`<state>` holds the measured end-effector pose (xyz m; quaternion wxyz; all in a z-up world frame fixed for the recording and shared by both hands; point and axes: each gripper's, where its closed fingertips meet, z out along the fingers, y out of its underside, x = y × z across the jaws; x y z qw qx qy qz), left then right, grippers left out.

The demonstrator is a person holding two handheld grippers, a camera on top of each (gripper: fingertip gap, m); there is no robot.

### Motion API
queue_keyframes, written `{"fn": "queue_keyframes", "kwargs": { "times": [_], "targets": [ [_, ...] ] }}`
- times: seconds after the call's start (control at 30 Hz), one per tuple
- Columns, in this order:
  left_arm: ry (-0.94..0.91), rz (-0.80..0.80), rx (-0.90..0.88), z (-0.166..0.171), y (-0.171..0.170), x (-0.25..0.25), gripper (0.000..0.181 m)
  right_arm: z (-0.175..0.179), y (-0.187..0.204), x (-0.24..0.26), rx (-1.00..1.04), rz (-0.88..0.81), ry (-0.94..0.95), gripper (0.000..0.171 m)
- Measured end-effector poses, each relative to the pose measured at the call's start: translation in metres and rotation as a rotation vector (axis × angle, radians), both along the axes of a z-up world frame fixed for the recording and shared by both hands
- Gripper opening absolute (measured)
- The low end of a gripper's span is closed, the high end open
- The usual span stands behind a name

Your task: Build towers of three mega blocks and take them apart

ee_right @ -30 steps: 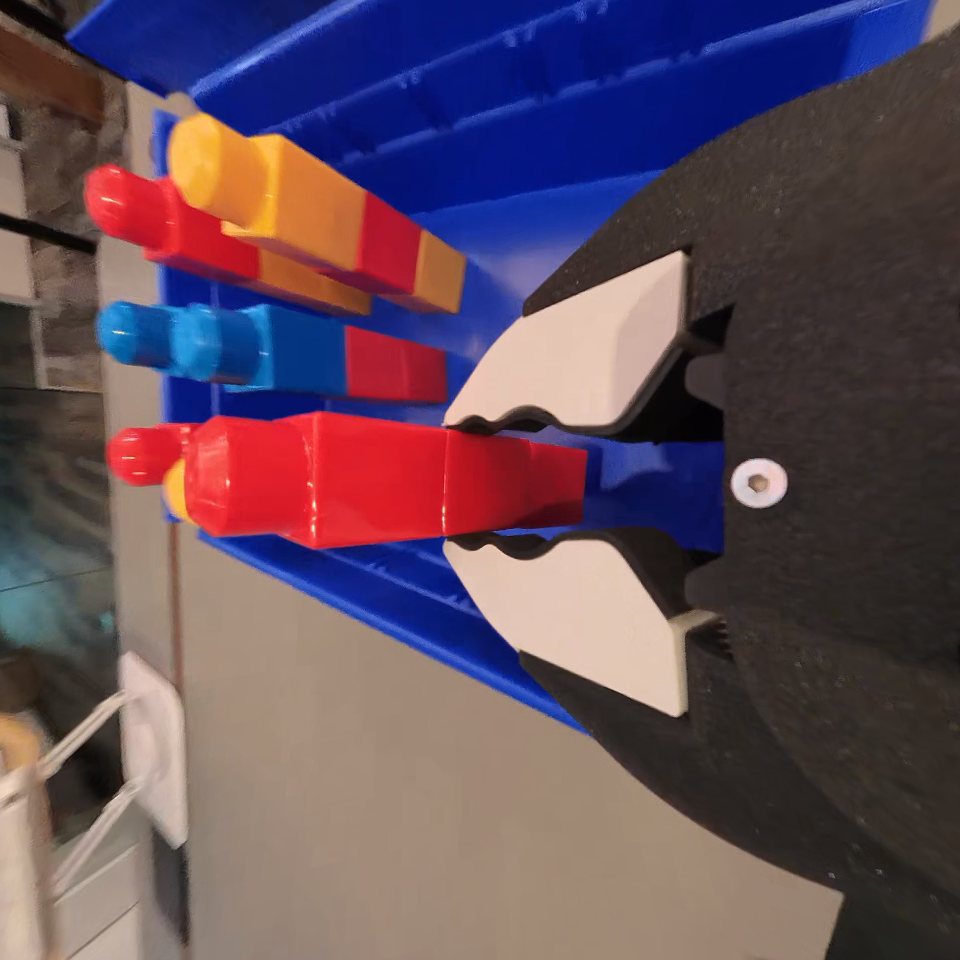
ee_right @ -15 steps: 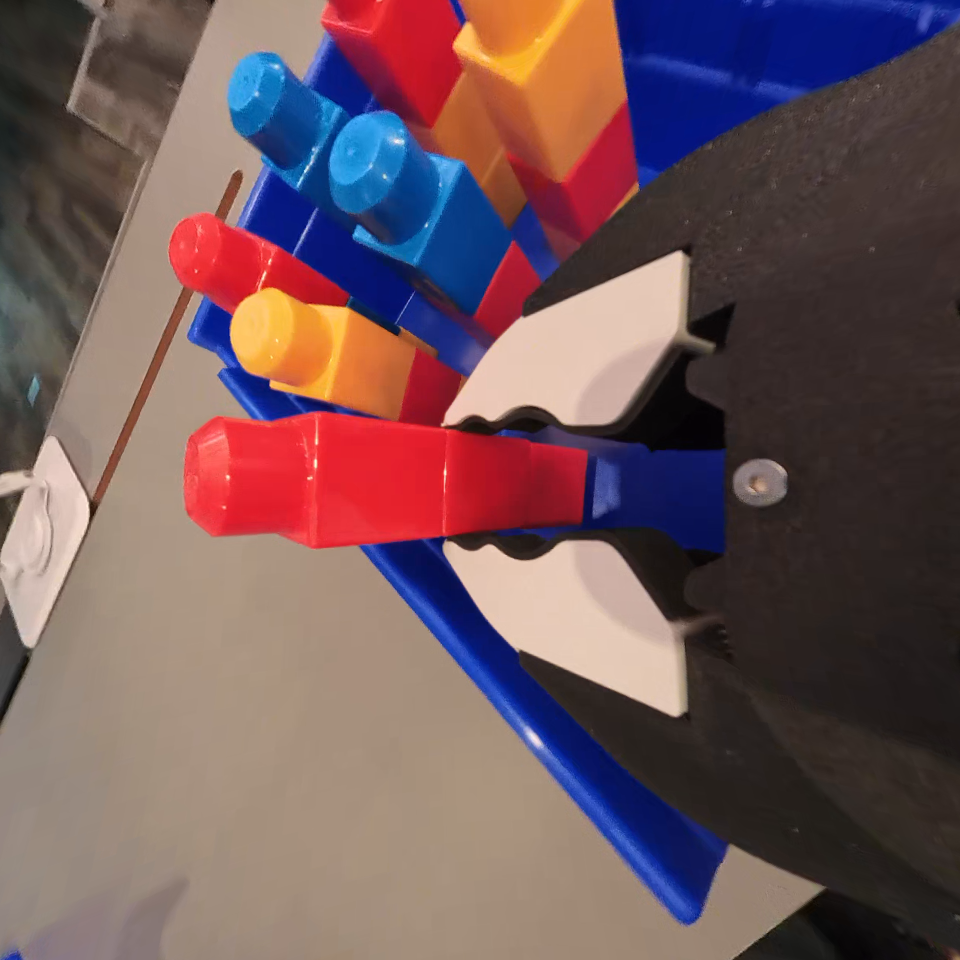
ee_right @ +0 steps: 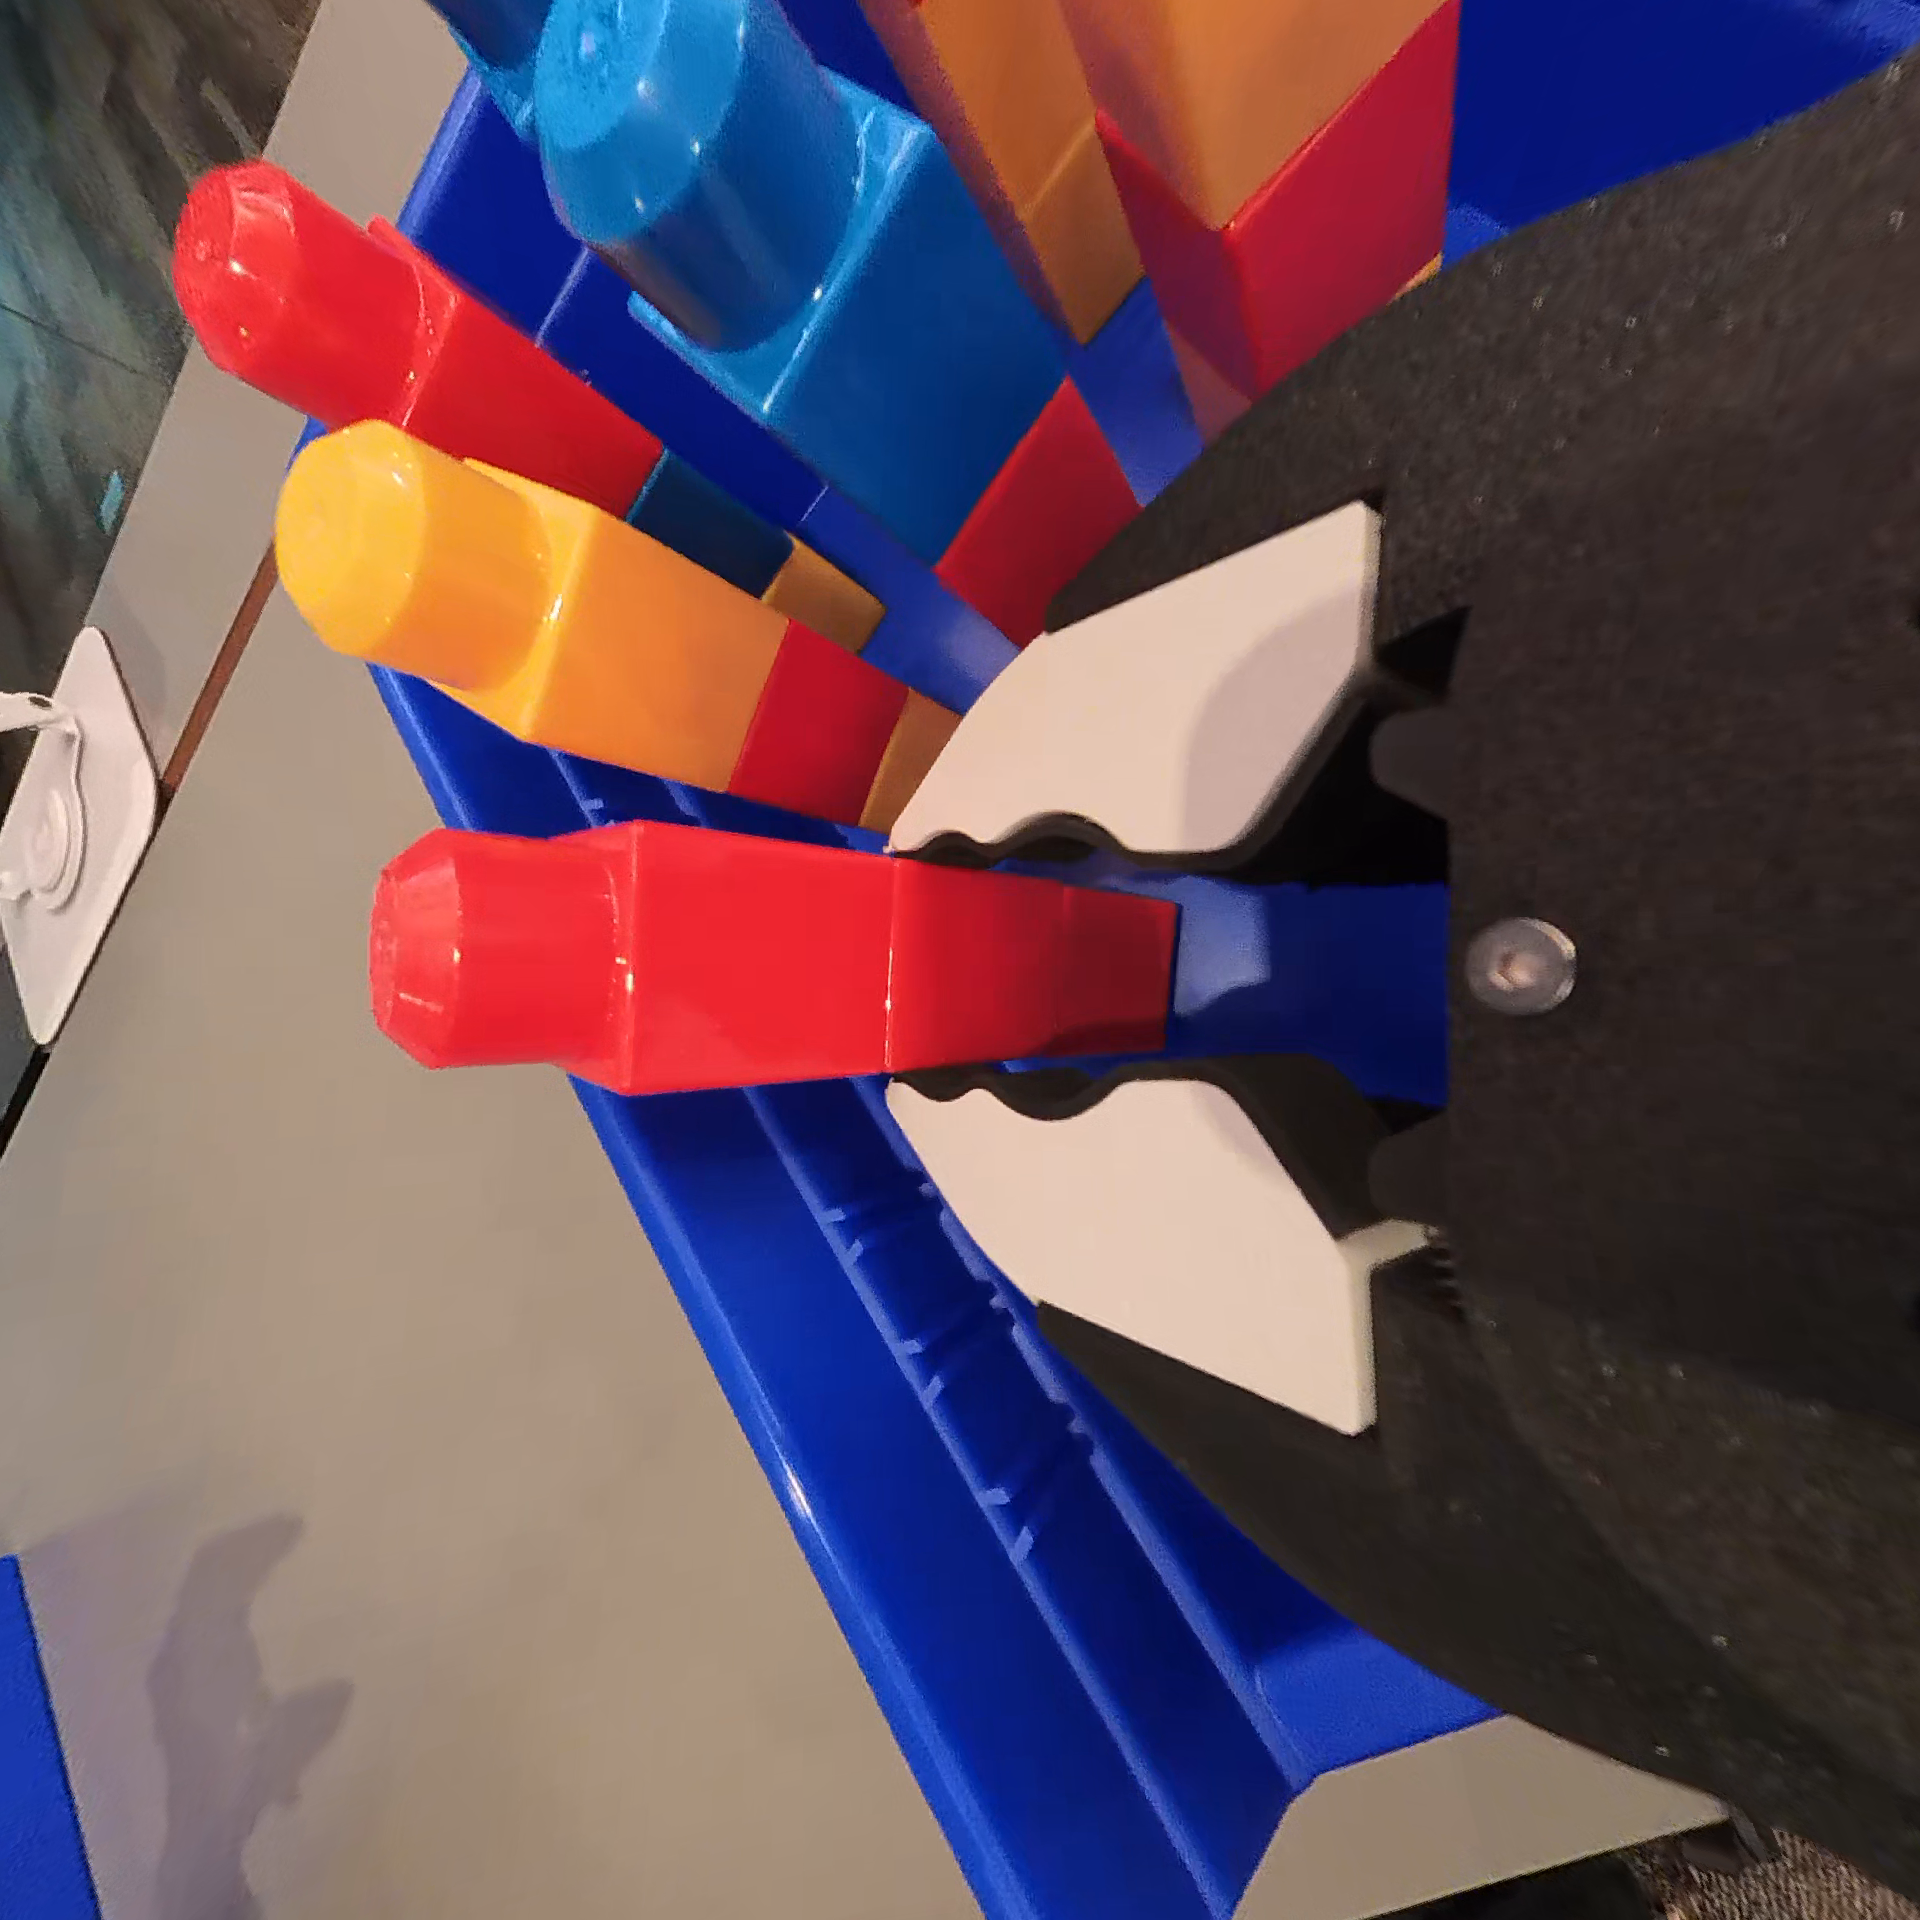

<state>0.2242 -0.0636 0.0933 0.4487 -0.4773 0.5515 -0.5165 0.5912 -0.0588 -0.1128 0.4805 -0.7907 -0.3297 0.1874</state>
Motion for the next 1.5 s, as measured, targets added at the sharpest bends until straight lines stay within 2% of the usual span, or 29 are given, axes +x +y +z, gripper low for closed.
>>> {"fn": "queue_keyframes", "kwargs": {
  "times": [0.3, 0.43, 0.63, 1.07, 1.2, 1.37, 1.5],
  "targets": [
    [0.019, -0.011, 0.001, -0.005, -0.004, 0.004, 0.056, -0.017, -0.009, 0.008, -0.079, 0.022, -0.07, 0.041],
    [0.019, -0.013, -0.002, -0.005, -0.004, 0.005, 0.056, -0.015, -0.005, 0.009, -0.062, 0.004, -0.083, 0.042],
    [0.009, -0.009, 0.0, -0.002, -0.004, 0.003, 0.056, -0.018, -0.005, 0.01, -0.081, -0.004, -0.111, 0.036],
    [0.001, -0.014, 0.004, 0.002, -0.009, 0.002, 0.056, -0.019, 0.01, 0.01, -0.094, -0.283, -0.192, 0.037],
    [-0.001, -0.019, 0.011, 0.003, -0.012, 0.001, 0.056, -0.021, 0.011, 0.01, -0.086, -0.257, -0.187, 0.037],
    [0.003, -0.026, 0.013, 0.003, -0.013, 0.001, 0.056, -0.044, 0.004, 0.016, -0.177, -0.22, -0.264, 0.043],
    [0.003, -0.028, 0.005, 0.003, -0.013, 0.001, 0.056, -0.03, 0.011, 0.016, -0.099, -0.251, -0.251, 0.049]
  ]
}}
